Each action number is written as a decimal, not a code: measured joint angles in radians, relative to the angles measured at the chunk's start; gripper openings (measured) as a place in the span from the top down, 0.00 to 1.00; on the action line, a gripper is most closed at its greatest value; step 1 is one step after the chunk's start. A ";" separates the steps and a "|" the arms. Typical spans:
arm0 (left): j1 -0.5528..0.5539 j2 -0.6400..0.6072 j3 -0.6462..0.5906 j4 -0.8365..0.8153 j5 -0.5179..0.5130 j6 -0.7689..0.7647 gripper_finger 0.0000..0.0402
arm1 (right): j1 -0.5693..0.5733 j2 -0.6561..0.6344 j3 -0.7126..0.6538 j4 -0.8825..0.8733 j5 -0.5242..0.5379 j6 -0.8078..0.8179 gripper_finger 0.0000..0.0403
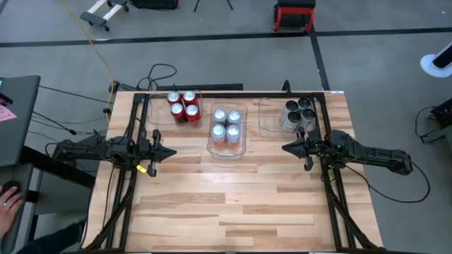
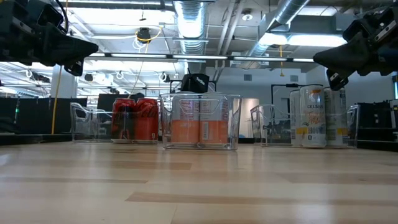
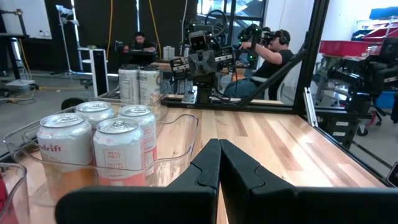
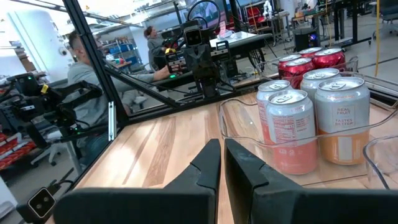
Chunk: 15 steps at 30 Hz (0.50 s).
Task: Sort soda cans
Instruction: Return to Home Position
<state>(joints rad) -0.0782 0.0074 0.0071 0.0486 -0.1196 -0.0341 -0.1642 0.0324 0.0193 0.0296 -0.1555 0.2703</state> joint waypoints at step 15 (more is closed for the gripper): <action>0.000 0.000 0.000 0.000 0.000 0.000 1.00 | 0.000 0.000 0.000 0.000 0.000 0.000 0.89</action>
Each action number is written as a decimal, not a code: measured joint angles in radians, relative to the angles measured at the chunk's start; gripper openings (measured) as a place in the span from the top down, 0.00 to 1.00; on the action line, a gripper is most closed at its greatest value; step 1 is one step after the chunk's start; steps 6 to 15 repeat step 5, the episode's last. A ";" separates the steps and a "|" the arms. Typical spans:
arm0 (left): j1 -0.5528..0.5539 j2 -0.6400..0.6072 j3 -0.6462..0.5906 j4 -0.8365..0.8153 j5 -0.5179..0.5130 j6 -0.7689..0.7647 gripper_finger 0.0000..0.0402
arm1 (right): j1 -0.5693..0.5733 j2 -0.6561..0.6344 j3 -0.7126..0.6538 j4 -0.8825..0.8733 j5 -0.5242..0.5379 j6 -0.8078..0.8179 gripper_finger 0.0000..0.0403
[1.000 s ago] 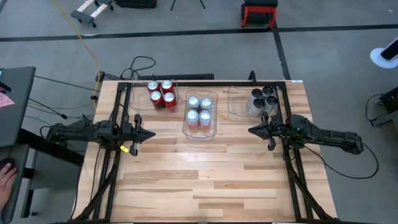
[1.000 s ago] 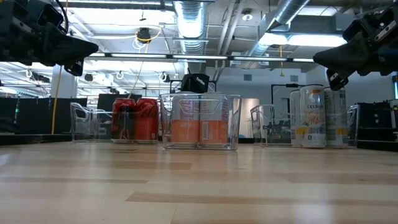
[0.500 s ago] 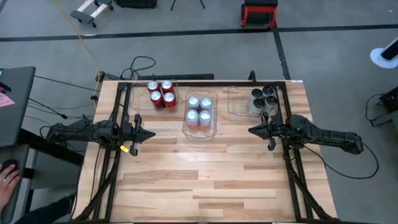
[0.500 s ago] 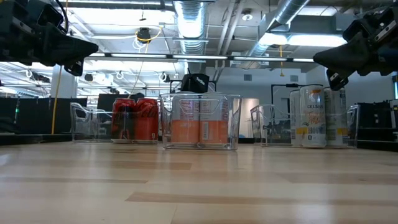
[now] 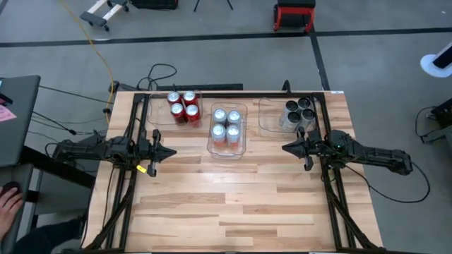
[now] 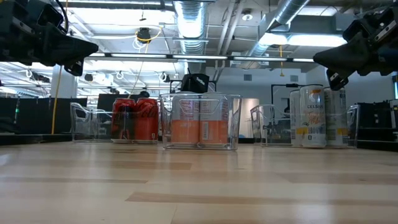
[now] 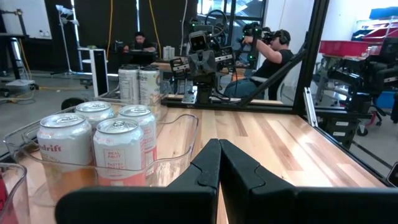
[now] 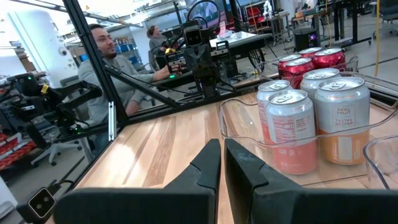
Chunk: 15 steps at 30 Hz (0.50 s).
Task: Sort soda cans
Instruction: Return to Home Position
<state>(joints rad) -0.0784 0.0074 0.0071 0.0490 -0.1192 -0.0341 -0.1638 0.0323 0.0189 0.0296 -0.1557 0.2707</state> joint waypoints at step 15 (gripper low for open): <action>0.000 0.000 0.000 0.000 0.000 0.000 1.00 | 0.000 0.000 0.000 0.000 0.000 0.000 0.89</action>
